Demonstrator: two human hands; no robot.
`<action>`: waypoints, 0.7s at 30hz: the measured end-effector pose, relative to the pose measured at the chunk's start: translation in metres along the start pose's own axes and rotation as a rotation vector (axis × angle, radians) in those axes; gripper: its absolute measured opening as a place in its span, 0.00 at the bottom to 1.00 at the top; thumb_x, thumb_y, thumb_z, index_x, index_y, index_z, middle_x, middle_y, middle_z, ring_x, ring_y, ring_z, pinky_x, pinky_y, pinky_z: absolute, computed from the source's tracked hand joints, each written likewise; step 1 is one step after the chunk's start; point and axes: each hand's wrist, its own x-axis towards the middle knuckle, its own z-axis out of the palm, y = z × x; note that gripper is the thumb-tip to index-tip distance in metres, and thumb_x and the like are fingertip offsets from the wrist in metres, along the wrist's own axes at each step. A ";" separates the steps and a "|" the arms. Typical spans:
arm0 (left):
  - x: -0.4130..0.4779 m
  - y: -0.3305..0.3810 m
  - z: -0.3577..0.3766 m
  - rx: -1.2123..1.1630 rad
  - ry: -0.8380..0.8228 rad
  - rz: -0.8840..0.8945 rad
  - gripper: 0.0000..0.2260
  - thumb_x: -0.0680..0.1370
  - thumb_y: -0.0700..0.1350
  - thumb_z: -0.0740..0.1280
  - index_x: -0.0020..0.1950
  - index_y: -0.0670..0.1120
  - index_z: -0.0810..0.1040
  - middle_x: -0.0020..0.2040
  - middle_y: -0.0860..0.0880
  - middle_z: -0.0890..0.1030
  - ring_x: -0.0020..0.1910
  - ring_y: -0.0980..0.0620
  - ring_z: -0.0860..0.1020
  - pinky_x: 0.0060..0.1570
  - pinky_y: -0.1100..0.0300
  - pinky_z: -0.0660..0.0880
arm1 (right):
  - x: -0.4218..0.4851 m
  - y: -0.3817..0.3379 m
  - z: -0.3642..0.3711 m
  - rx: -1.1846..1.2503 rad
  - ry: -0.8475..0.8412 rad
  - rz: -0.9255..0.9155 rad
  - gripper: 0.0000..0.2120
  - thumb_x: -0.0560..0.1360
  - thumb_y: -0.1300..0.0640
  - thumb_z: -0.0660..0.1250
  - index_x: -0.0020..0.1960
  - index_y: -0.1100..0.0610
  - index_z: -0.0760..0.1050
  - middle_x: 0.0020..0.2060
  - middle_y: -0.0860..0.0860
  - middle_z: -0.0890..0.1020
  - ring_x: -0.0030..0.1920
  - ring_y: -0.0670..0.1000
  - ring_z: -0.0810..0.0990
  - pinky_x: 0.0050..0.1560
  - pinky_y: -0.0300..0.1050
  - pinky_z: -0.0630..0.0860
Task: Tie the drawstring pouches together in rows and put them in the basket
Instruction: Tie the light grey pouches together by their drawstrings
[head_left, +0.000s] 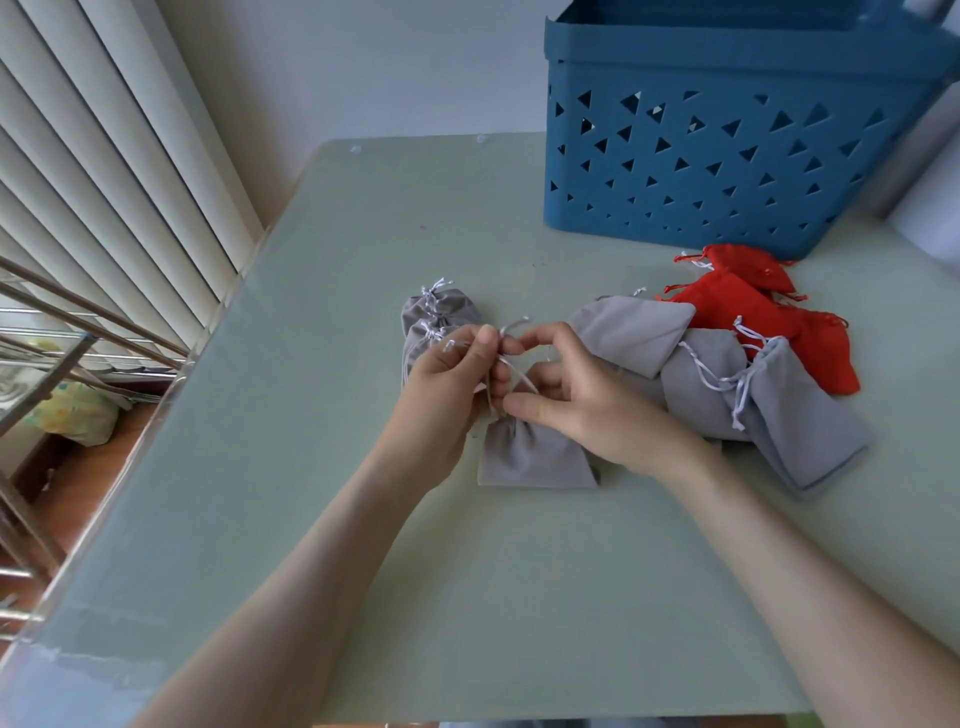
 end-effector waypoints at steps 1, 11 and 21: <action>0.001 0.001 -0.001 -0.023 0.021 0.005 0.12 0.82 0.42 0.57 0.43 0.42 0.76 0.28 0.51 0.73 0.27 0.58 0.72 0.30 0.67 0.72 | 0.000 -0.003 0.000 0.046 -0.006 0.031 0.16 0.75 0.59 0.69 0.59 0.53 0.67 0.38 0.55 0.80 0.41 0.53 0.78 0.49 0.46 0.73; 0.005 -0.004 -0.003 0.197 0.098 0.019 0.08 0.81 0.40 0.61 0.45 0.44 0.79 0.28 0.53 0.75 0.29 0.57 0.74 0.36 0.63 0.73 | 0.002 0.004 -0.007 0.167 -0.013 0.183 0.05 0.77 0.64 0.65 0.45 0.55 0.77 0.38 0.49 0.81 0.43 0.46 0.76 0.46 0.39 0.68; 0.002 -0.001 -0.004 0.331 0.035 0.105 0.07 0.79 0.38 0.63 0.44 0.45 0.78 0.28 0.53 0.73 0.30 0.58 0.71 0.34 0.68 0.70 | 0.005 0.003 -0.012 0.267 0.063 0.148 0.10 0.75 0.70 0.63 0.49 0.57 0.76 0.32 0.48 0.81 0.41 0.49 0.75 0.42 0.35 0.71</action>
